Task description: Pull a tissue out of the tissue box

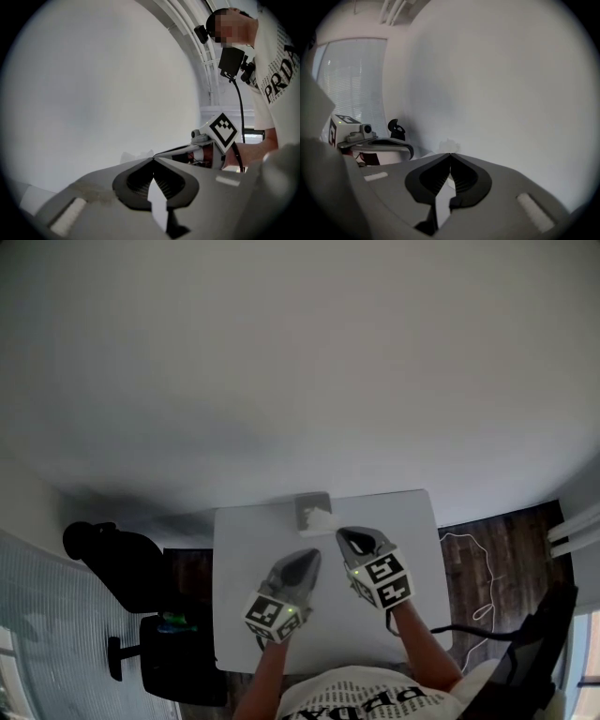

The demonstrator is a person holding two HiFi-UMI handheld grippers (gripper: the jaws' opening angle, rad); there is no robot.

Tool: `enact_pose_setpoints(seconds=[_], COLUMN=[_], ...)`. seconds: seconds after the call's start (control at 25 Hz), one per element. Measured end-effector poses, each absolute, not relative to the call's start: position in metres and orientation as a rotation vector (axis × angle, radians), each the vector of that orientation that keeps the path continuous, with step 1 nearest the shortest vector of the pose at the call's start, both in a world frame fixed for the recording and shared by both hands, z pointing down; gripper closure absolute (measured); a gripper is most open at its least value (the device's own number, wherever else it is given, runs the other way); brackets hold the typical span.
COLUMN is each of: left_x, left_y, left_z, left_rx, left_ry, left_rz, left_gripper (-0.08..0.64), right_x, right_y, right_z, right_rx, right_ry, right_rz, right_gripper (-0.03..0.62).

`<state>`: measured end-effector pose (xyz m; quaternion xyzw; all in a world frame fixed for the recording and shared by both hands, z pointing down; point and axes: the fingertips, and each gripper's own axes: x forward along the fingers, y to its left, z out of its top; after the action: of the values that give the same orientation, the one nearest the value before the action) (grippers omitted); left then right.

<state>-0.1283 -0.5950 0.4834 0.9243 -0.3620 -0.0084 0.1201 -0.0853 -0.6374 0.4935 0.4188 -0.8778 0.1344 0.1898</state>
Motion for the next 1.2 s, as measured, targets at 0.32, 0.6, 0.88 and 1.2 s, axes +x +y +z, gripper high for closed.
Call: enact_pose_setpoints(seconds=[0.32,0.6,0.88,1.2], left_x=[-0.122,-0.119,-0.115,-0.114], left_y=[-0.583,-0.579,-0.578,-0.578], left_z=[0.471,0.461,0.457,0.46], left_rx=[2.69,2.681,2.696,2.698], left_ry=[-1.06,-1.07,-1.053,-1.04], left_rz=[-0.015,-0.018,-0.014,-0.004], left_gripper=[0.569,0.569,0.569,0.569], right_x=[-0.083,-0.084,-0.083,-0.082], right_y=[-0.622,-0.616,-0.614,-0.614], right_z=[0.468,0.452,0.451,0.454], right_rx=[1.132,1.095,1.098,1.106], right_ry=[-2.508,-2.541,-2.532,-2.525], right_rz=[0.359,0.343,0.325,0.329], right_gripper=[0.581,0.581,0.583,0.583])
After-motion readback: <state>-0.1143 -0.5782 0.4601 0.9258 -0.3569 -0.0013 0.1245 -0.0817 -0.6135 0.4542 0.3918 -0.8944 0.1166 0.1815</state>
